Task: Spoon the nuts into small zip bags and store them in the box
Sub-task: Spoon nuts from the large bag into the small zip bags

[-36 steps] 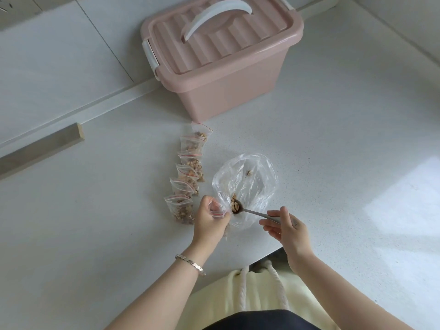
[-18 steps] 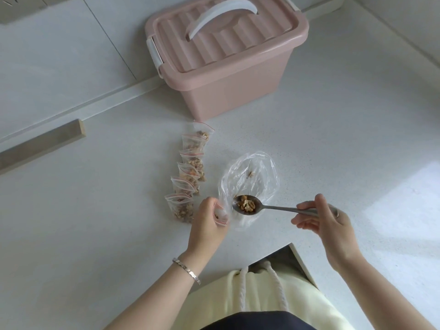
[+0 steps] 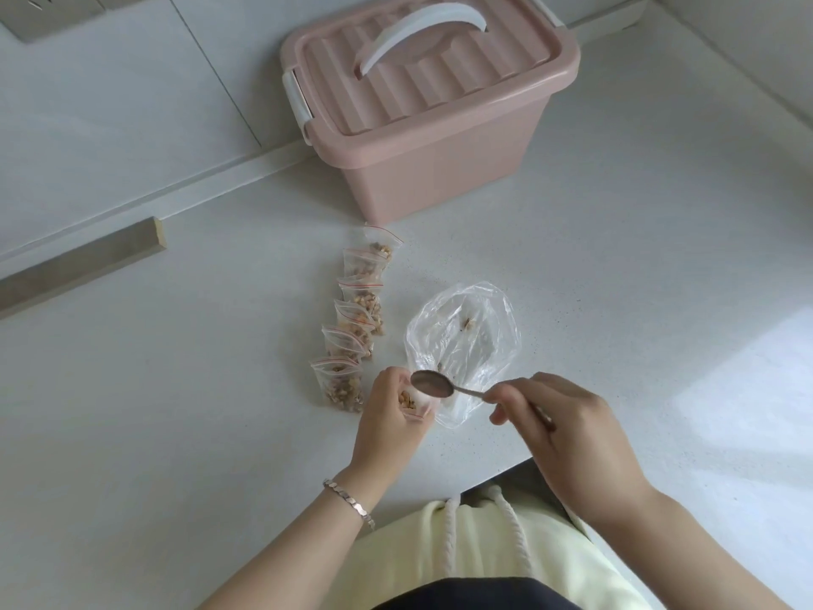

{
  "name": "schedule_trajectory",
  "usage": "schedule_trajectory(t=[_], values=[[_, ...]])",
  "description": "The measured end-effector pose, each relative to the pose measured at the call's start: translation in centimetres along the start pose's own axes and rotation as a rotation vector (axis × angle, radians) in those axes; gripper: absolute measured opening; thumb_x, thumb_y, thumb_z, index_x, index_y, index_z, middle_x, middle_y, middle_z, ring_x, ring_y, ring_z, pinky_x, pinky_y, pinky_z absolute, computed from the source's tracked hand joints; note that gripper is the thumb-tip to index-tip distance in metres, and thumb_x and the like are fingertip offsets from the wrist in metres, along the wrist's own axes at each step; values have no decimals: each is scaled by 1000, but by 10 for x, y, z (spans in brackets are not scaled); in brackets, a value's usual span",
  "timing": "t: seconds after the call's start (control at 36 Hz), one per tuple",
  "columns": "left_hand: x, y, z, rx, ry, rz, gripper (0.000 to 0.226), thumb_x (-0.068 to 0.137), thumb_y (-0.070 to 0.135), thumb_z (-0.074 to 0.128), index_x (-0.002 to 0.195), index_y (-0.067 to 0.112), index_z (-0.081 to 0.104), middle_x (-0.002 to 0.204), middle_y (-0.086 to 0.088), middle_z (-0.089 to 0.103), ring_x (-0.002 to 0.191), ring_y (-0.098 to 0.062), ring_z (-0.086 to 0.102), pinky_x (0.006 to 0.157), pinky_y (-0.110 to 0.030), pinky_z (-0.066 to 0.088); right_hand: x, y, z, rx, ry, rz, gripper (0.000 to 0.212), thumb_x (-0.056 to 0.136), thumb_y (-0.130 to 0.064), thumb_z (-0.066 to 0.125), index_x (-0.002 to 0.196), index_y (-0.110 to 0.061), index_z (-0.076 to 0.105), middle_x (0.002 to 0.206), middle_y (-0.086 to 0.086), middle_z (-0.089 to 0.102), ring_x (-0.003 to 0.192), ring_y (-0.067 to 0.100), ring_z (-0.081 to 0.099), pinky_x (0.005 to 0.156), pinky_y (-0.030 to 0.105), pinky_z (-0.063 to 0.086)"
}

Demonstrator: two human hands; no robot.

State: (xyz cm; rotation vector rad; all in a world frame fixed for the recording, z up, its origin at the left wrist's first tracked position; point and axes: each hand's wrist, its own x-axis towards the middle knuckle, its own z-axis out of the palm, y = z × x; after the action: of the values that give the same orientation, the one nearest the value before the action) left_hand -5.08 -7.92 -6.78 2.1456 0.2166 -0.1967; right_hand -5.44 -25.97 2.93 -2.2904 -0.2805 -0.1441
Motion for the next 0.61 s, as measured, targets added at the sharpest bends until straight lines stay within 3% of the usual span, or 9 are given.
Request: schedule_trajectory(t=[0.08, 0.14, 0.25, 0.31, 0.39, 0.47, 0.53, 0.61], values=[[1, 2, 1, -70, 40, -55, 29, 77, 17, 71, 93, 18, 48, 95, 9, 49, 86, -3, 52, 72, -16, 48, -3, 7, -11, 124, 83, 133, 50, 93, -58, 28, 74, -30, 65, 62, -11, 62, 56, 10, 58, 55, 27, 46], [3, 8, 2, -112, 70, -70, 32, 77, 13, 71, 97, 18, 47, 97, 7, 46, 84, 4, 50, 66, -12, 47, -6, 12, -13, 178, 148, 278, 42, 91, -59, 29, 72, -38, 59, 58, -12, 63, 55, 13, 60, 57, 32, 48], [9, 19, 7, -171, 139, -61, 36, 75, 9, 73, 87, 25, 44, 100, -2, 43, 90, -8, 48, 58, -5, 42, -7, 26, -3, 329, 207, 592, 37, 93, -38, 37, 73, -22, 64, 64, -8, 69, 59, 9, 61, 63, 28, 50], [12, 28, 8, -226, 163, -87, 33, 76, 8, 72, 85, 22, 44, 101, -3, 42, 83, 8, 50, 59, -3, 41, -6, 31, 6, 372, 217, 657, 35, 97, -28, 38, 76, -16, 64, 61, -3, 69, 57, 5, 60, 59, 18, 49], [19, 35, 10, -268, 145, -142, 29, 78, 11, 72, 93, 12, 46, 97, -1, 43, 65, 17, 52, 53, -4, 42, -5, 35, 22, 410, 207, 684, 31, 97, -27, 38, 78, -22, 62, 67, -2, 69, 61, 2, 61, 60, 10, 47], [25, 35, 13, -242, 117, -166, 31, 77, 18, 74, 92, 13, 47, 90, 2, 48, 69, 1, 57, 53, -14, 47, -5, 37, 34, 340, 157, 664, 28, 97, -29, 37, 80, -30, 60, 74, -7, 70, 69, 2, 62, 65, 15, 47], [29, 38, 17, -236, 106, -202, 32, 77, 17, 73, 91, 9, 46, 80, 6, 48, 59, 2, 56, 49, -14, 44, -7, 38, 38, 296, 116, 656, 28, 97, -29, 37, 82, -30, 60, 76, -10, 69, 72, 1, 62, 67, 16, 46], [34, 42, 21, -235, 112, -251, 31, 78, 15, 72, 88, 7, 43, 73, 6, 47, 52, -3, 51, 44, -9, 39, -9, 41, 44, 252, 96, 610, 26, 97, -27, 38, 87, -24, 62, 77, -9, 68, 77, -1, 61, 67, 8, 44]])
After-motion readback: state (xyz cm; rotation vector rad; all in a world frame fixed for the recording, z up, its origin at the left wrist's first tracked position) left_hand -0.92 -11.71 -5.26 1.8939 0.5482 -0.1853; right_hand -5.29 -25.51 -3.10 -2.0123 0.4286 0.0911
